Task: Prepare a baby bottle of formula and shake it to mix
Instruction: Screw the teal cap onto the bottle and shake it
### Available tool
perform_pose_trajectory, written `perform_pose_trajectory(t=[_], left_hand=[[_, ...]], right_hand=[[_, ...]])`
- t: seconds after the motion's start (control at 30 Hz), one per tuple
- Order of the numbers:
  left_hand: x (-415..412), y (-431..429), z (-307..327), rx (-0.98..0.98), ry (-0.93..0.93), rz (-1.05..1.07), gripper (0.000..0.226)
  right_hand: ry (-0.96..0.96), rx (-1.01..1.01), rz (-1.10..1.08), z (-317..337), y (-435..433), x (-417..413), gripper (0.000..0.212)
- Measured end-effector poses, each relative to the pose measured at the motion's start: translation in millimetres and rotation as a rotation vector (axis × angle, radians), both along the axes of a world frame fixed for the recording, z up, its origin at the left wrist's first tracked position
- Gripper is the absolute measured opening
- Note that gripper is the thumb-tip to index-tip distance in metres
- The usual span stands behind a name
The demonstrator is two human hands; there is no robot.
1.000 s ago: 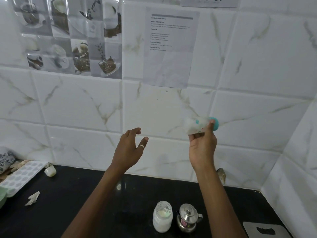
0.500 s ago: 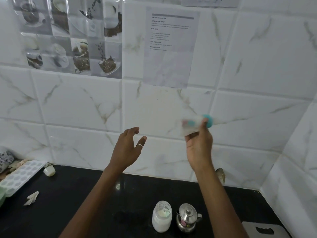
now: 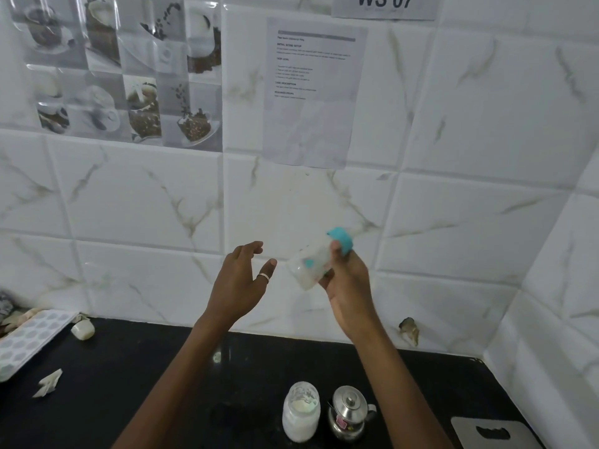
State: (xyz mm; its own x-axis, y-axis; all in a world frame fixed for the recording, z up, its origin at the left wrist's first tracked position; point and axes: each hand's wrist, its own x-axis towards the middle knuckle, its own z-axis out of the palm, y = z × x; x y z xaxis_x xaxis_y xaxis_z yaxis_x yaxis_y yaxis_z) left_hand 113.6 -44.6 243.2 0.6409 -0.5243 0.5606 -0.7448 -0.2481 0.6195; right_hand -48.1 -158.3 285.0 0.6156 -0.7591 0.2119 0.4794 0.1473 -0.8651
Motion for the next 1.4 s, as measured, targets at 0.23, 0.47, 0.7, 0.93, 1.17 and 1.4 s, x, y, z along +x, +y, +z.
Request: perform_pose_trajectory(t=[0.23, 0.47, 0.7, 0.93, 1.17, 1.4], left_hand=[[5.7, 8.1, -1.8, -0.003, 0.017, 0.022, 0.053], [1.1, 3.2, -3.2, 0.004, 0.015, 0.003, 0.053], [4.2, 6.5, 1.1, -0.010, 0.013, 0.015, 0.053], [1.6, 6.4, 0.6, -0.004, 0.007, 0.006, 0.053], [2.1, 5.8, -1.7, -0.006, 0.019, 0.007, 0.053], [3.8, 8.1, -4.2, 0.001, 0.004, 0.011, 0.053]], right_hand=[[-0.451, 0.228, -0.095, 22.1, -37.2, -14.4, 0.047], [0.045, -0.069, 0.010, -5.4, -7.9, -6.8, 0.072], [-0.260, 0.172, -0.052, 7.2, -24.9, -12.7, 0.043], [-0.257, 0.185, -0.033, 2.2, -24.1, -14.5, 0.052], [-0.039, 0.053, 0.025, -2.3, -9.8, -8.5, 0.051], [-0.371, 0.261, -0.101, 16.5, -34.7, -18.0, 0.050]])
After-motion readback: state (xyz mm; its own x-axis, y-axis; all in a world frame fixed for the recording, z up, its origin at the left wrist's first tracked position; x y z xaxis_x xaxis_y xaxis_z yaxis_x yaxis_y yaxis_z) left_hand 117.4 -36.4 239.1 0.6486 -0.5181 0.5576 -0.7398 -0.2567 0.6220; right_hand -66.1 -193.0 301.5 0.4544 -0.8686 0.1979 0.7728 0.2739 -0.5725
